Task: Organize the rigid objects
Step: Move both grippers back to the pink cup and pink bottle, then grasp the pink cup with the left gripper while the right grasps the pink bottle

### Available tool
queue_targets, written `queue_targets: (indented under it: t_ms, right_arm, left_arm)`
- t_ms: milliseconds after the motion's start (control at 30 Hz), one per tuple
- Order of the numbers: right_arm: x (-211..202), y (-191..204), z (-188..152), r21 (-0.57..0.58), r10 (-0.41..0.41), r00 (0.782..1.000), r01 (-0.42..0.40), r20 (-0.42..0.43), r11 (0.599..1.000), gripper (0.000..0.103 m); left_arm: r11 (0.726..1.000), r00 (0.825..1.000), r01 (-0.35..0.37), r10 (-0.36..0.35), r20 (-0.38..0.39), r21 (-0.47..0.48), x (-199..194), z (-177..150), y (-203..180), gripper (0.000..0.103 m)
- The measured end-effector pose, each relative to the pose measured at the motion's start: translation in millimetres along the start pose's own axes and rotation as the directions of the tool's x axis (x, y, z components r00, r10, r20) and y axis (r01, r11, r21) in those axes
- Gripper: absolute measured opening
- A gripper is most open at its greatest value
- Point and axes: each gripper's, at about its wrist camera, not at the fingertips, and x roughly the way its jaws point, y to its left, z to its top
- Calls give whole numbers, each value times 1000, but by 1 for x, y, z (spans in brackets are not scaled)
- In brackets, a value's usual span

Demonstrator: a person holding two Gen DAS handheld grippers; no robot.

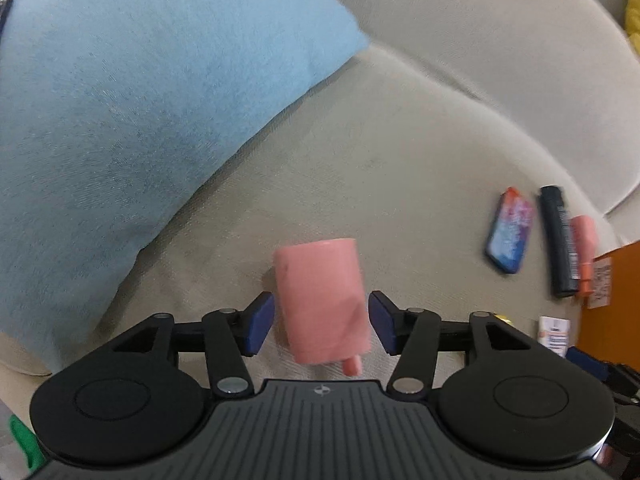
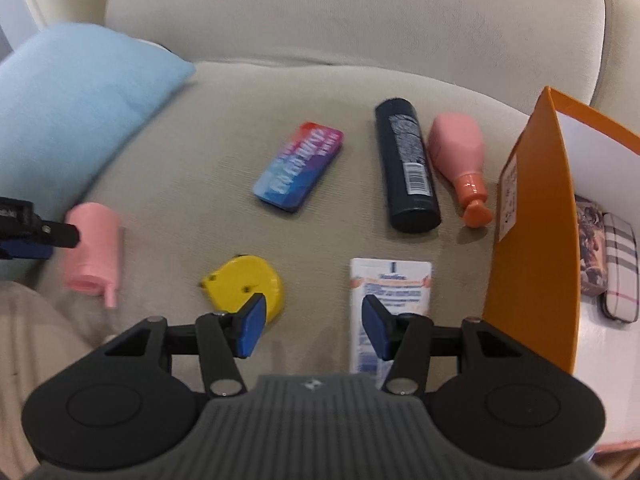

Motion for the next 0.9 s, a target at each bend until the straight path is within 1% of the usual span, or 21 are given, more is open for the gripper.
queue_targets:
  t_ms: [33,167,267,333,467,633,733,800,900]
  right_arm:
    - [3,-2,1,0,-11,1000,11,-8,1000,55]
    - [19,-11,8,11,-43,999,43,-28,999,55]
    - [24,-15,12,6,-61,998,61,-33,998,55]
    - [25,-16,15,-9,-69,997,69,-32,998,55]
    - [27,-16,22,-58,-93,995,91,-33,994,55]
    - [24,-16,33,-132,-120,992,116,-23,984,55]
    - [22,-19,44,-186,-136,991,132,-10,974,55]
    - [23,-23,54,-215,-142,990,136,-11,967,55]
    - [25,-32,70,-231,-147,989,134,-36,964,55]
  left_arm:
    - [1000,1000,-8,8,-15,0,5,2,-1,65]
    - [1000,999,8,-8,-44,9,16,3,-5,69]
    - [999,998,32,-31,-62,8,22,6,-4,67]
    - [1000,997,20,-19,-69,14,27,9,-10,66]
    - [999,997,-31,33,-76,38,31,11,-15,64]
    - [997,997,-45,49,-62,59,28,9,-16,63]
    - [996,998,-44,47,-39,77,27,10,-22,63]
    - [996,999,-29,31,-27,88,27,11,-28,63]
    - [993,1000,4,-3,-11,117,28,10,-42,63]
